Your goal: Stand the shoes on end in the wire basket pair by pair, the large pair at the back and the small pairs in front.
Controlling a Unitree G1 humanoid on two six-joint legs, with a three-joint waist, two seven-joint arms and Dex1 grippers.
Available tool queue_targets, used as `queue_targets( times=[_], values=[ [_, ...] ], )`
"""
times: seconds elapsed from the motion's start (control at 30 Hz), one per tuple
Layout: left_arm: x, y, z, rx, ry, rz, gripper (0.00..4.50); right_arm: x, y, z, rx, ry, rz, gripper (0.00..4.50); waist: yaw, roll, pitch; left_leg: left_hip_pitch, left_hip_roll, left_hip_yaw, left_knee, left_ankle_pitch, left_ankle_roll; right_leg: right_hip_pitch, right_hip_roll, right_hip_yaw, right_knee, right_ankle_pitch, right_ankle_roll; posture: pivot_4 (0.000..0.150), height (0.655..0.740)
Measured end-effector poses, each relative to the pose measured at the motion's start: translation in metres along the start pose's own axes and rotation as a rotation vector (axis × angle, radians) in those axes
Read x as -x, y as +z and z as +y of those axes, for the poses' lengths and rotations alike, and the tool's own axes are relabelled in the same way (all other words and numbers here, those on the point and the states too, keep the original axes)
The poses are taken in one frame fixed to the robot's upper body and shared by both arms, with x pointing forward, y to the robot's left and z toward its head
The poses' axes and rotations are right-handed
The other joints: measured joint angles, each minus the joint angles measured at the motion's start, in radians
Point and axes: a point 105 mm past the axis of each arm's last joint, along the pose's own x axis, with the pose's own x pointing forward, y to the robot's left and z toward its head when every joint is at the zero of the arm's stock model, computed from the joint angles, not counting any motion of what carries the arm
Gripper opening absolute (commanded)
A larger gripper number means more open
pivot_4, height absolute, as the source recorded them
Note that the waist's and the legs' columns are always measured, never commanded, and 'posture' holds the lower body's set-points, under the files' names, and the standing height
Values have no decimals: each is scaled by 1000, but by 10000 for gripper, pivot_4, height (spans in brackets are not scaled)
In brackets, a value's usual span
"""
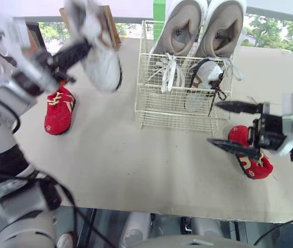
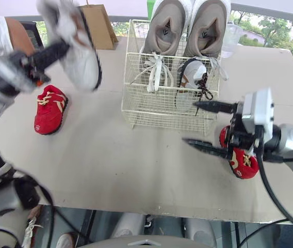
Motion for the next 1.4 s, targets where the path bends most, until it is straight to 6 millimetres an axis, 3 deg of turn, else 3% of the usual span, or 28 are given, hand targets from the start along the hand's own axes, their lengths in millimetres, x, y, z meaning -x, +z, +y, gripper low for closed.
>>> queue_targets(
  times=[0.17, 0.4, 0.67, 0.97, 1.1, 1.13, 1.3, 1.33, 1.4],
  values=[
    [-39, -9, -20, -99, 48, -163, 623, 18, -4, -32, -41, -209, 10, 42551, -3, 0, 0, 0, 0, 1, -2, 3, -5, 0, 0, 1, -2, 0, 0, 1500, 7400],
    [-69, -43, -44, -270, -15, -268, 623, 33, 9, -30, 44, -317, 31, 42551, -6, 1, 0, -1, 0, 3, -4, 2, -4, 0, 2, 3, -7, 0, 0, 1500, 7400],
    [-75, -103, -53, -492, -67, -178, 623, 41, 11, -23, 67, -379, 51, 42551, -3, 1, -1, -2, 0, 3, -3, -1, 2, 0, 5, 3, -7, 1, 2, 1500, 7400],
    [-65, -138, -59, -583, -84, -77, 623, 41, 14, -21, 78, -389, 41, 42551, -4, 1, -1, 0, 0, 3, -3, -1, 2, 1, 5, 3, -7, 2, 3, 1500, 7400],
    [-55, -141, -54, -592, -88, -14, 623, 37, 10, -19, 60, -359, 49, 42551, -8, 4, -3, 4, 0, 4, -3, -1, 2, 4, 6, 5, -7, 2, 3, 1500, 7400],
    [-53, -141, -53, -579, -84, -4, 10608, 36, 9, -18, 55, -353, 51, 45000, -9, 5, -3, 7, 0, 4, -4, -1, 2, 7, 6, 5, -7, 2, 3, 1500, 7400],
    [-34, -146, -46, -441, -76, 100, 32142, 31, 5, -19, 37, -317, 51, 45000, -13, 5, -4, 13, 2, 6, -5, -1, 3, 11, 8, 7, -7, 2, 3, 1500, 7400],
    [-31, -146, -45, -428, -75, 116, 35246, 31, 5, -19, 34, -315, 52, 45000, -13, 5, -4, 13, 2, 5, -5, -1, 3, 11, 8, 7, -7, 2, 3, 1500, 7400],
    [-18, -142, -43, -355, -73, 159, 35246, 27, 1, -19, 21, -289, 56, 45000, -16, 5, -4, 13, 3, 6, -5, -1, 3, 11, 7, 7, -7, 2, 2, 1500, 7400]
  ],
)
